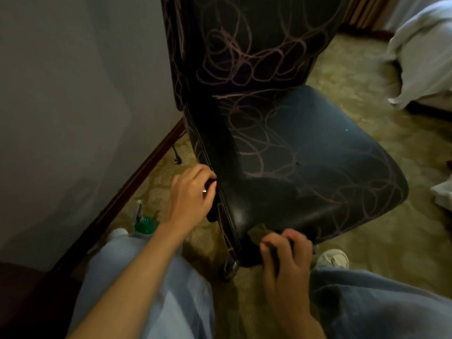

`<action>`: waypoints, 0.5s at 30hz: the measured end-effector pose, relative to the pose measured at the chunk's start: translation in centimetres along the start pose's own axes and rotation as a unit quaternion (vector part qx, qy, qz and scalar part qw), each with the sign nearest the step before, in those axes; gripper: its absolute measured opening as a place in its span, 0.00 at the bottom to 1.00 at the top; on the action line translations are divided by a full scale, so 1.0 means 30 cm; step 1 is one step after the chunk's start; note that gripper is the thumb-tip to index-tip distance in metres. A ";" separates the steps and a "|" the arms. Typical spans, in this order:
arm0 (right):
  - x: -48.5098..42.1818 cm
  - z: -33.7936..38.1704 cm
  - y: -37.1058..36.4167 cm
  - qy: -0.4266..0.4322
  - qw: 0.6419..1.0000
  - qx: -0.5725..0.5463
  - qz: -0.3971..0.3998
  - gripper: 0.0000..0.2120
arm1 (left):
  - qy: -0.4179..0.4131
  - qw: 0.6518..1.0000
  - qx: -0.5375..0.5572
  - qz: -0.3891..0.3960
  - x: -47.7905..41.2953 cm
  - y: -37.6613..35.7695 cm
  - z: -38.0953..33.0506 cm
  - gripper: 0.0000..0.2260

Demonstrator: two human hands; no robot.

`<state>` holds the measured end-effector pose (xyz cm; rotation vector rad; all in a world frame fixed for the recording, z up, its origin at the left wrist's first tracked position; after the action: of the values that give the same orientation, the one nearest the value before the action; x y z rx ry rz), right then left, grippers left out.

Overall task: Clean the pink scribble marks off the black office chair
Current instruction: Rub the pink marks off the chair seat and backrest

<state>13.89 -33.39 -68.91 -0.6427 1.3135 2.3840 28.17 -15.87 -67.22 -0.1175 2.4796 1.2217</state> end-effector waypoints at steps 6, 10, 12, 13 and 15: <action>-0.421 0.047 -0.078 0.075 0.997 0.002 -0.013 0.09 | 0.026 0.999 -0.026 -0.026 -0.115 0.006 0.053 0.08; -0.530 0.063 -0.241 0.115 0.986 0.052 0.108 0.08 | 0.034 0.998 -0.045 -0.021 -0.174 -0.027 0.092 0.16; -0.527 0.047 -0.287 0.128 0.975 0.077 0.163 0.09 | 0.036 0.998 -0.054 -0.024 -0.195 -0.046 0.106 0.17; -0.526 0.035 -0.296 0.125 0.973 0.083 0.177 0.10 | 0.035 0.998 -0.057 -0.023 -0.205 -0.056 0.111 0.17; -0.534 0.019 -0.301 0.128 0.970 0.101 0.179 0.10 | 0.039 0.998 -0.055 -0.018 -0.224 -0.073 0.115 0.16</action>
<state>31.69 -29.52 -66.34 -0.7219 1.8960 2.4502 35.93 -15.12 -68.32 -0.2414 2.4652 1.3624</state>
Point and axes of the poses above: each hand's wrist, its own x-axis away from the middle knuckle, its own y-axis out of the back of the hand, z = x × y, the point moved 2 cm from there along -x, towards the middle knuckle, and after that the axes turned 9 degrees about y, right-handed, at the moved point
